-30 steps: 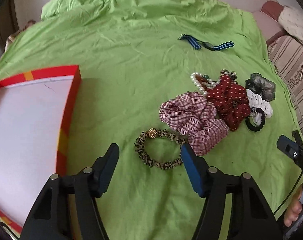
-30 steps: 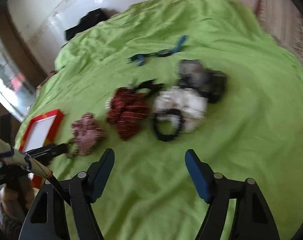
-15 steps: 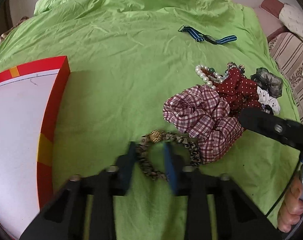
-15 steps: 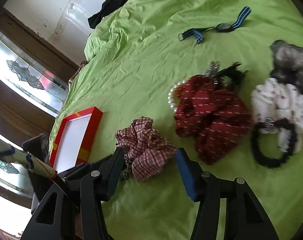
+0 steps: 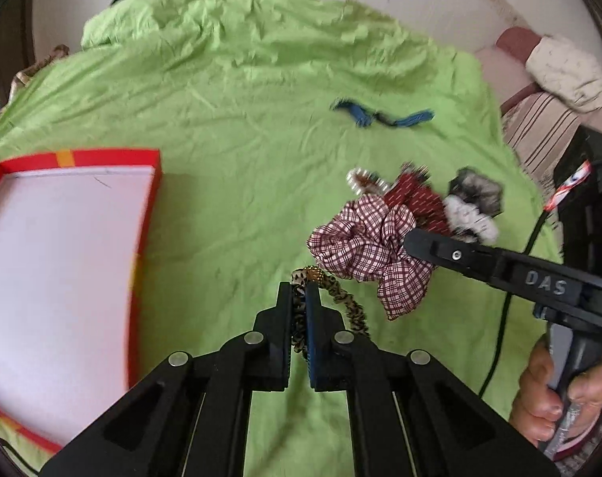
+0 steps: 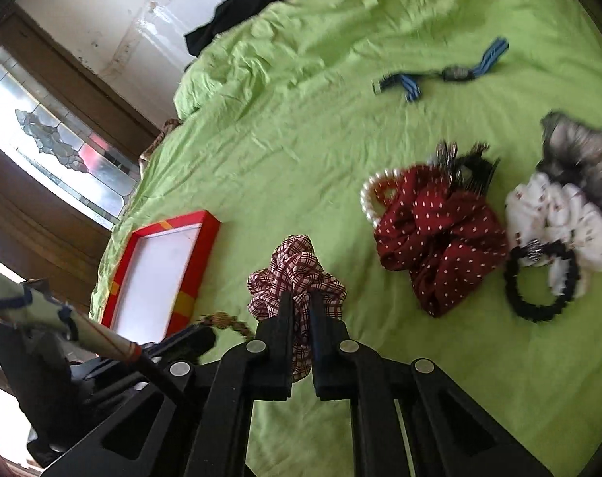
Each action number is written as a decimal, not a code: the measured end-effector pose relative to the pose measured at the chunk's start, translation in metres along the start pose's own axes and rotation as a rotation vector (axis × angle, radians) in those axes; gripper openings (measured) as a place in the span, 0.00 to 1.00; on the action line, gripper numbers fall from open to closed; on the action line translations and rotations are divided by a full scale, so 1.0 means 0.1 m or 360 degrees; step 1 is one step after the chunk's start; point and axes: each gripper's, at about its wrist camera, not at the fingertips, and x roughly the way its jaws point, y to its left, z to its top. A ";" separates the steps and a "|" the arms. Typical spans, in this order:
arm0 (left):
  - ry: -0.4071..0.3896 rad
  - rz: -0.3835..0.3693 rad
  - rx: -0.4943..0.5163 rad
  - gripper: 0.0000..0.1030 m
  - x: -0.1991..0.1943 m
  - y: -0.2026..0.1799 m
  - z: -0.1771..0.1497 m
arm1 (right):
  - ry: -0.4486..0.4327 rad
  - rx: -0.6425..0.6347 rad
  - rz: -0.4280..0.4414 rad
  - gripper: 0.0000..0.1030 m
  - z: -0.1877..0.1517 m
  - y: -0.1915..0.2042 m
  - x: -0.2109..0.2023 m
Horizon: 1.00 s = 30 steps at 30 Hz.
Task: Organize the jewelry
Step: 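Drop the leopard hair tie in the tray with left tool while right drops plaid scrunchie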
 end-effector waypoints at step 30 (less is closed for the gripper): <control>-0.0041 0.0633 -0.0572 0.06 -1.03 2.74 -0.57 | 0.0347 -0.0449 0.0098 0.08 -0.77 1.98 0.88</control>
